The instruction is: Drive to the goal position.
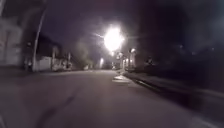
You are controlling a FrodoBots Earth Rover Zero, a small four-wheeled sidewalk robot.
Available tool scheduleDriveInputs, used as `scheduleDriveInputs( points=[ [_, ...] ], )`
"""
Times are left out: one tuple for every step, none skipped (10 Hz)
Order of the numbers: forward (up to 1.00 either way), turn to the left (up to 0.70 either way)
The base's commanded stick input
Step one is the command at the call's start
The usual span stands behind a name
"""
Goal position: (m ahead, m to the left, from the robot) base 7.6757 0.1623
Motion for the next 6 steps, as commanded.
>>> scheduleDriveInputs(
  points=[
    [0.70,0.00],
    [0.70,0.00],
    [0.70,0.00],
    [0.70,0.00],
    [0.70,-0.20],
    [0.70,-0.31]
  ],
)
